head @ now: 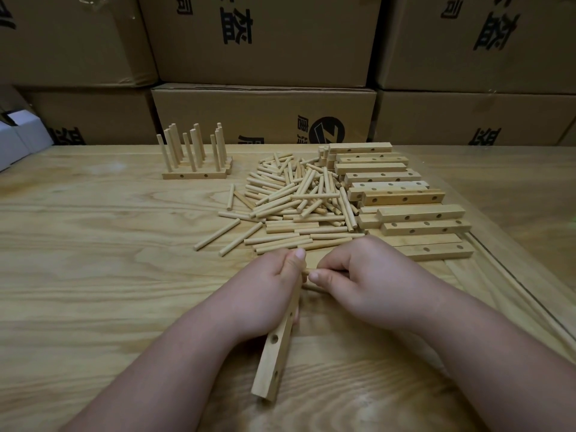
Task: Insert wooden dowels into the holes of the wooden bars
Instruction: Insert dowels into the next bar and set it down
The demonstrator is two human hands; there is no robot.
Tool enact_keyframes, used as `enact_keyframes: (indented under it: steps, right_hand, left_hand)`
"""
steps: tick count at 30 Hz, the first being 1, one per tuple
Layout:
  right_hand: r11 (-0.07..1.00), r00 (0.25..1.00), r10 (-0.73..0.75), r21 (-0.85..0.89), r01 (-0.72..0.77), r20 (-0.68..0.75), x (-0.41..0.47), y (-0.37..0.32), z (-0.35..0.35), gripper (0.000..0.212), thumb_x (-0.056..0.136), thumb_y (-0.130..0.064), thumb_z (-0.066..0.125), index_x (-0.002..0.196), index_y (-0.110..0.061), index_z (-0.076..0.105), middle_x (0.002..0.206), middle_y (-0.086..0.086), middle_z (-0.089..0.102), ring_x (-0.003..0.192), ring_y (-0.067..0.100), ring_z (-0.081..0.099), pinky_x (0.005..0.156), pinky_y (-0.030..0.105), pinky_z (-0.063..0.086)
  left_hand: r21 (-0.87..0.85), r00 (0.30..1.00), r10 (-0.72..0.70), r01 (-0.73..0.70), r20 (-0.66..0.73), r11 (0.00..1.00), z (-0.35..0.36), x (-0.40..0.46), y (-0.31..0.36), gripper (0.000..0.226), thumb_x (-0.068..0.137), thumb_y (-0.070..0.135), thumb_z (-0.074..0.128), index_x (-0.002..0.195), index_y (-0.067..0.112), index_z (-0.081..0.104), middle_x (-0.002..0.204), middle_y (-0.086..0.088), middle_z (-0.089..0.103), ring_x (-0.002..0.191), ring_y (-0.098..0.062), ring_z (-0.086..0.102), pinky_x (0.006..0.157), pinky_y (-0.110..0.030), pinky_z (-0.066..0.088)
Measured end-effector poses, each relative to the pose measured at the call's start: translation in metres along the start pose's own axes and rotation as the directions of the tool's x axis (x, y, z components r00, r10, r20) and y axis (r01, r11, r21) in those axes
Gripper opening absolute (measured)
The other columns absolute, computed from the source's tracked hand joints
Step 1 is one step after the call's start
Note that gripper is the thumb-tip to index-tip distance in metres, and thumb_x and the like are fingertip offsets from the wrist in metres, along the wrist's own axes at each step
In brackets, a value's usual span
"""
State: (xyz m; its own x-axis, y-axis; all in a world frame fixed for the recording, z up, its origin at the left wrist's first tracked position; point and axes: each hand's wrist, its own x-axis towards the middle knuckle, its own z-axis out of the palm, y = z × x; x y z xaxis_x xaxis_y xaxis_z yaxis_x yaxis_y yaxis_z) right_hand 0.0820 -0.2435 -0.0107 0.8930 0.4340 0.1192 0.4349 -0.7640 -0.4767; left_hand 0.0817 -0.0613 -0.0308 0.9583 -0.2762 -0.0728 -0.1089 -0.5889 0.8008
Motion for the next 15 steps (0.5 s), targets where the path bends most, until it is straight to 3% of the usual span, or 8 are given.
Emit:
enact_keyframes:
  steps: [6,9,12,15]
  right_hand:
    - [1.000,1.000,-0.003,-0.008,0.003,-0.004,0.0001,0.0018,0.0009,0.044,0.095,-0.041,0.059,0.055,-0.023,0.051,0.053,-0.008,0.051,0.053,0.012,0.048,0.052,0.035,0.039]
    - [1.000,1.000,0.013,-0.006,-0.013,0.000,-0.0019,0.0027,-0.0021,0.034,0.094,-0.044,0.059,0.069,-0.022,0.065,0.060,-0.006,0.060,0.059,0.010,0.056,0.056,0.037,0.047]
    - [0.994,0.998,0.055,0.094,-0.052,-0.024,-0.0031,0.0051,-0.0045,0.025,0.093,-0.047,0.060,0.083,-0.028,0.073,0.071,-0.007,0.069,0.067,0.006,0.063,0.062,0.036,0.054]
    - [0.976,0.979,0.118,0.201,-0.085,-0.164,-0.0024,0.0084,-0.0069,0.018,0.092,-0.048,0.063,0.085,-0.036,0.074,0.074,-0.014,0.070,0.071,0.001,0.064,0.060,0.028,0.052]
  left_hand:
    - [-0.002,1.000,0.013,-0.013,-0.003,1.000,-0.0005,-0.0009,-0.0005,0.045,0.105,0.051,0.028,0.088,0.021,0.057,0.056,0.008,0.066,0.055,-0.001,0.063,0.067,-0.032,0.046]
    - [-0.040,0.998,0.045,-0.047,-0.037,0.998,0.0029,-0.0013,-0.0050,0.047,0.104,0.052,0.029,0.083,0.021,0.056,0.061,0.004,0.069,0.060,-0.006,0.065,0.074,-0.037,0.052]
    - [-0.216,0.998,0.055,-0.057,-0.013,0.975,0.0024,-0.0033,-0.0084,0.057,0.100,0.063,0.028,0.079,0.024,0.064,0.067,-0.001,0.073,0.059,-0.010,0.066,0.062,-0.030,0.053]
    - [-0.455,0.998,0.014,0.014,0.059,0.890,0.0003,-0.0039,-0.0100,0.055,0.092,0.074,0.032,0.102,0.035,0.070,0.073,-0.011,0.074,0.053,-0.020,0.066,0.050,-0.026,0.051]
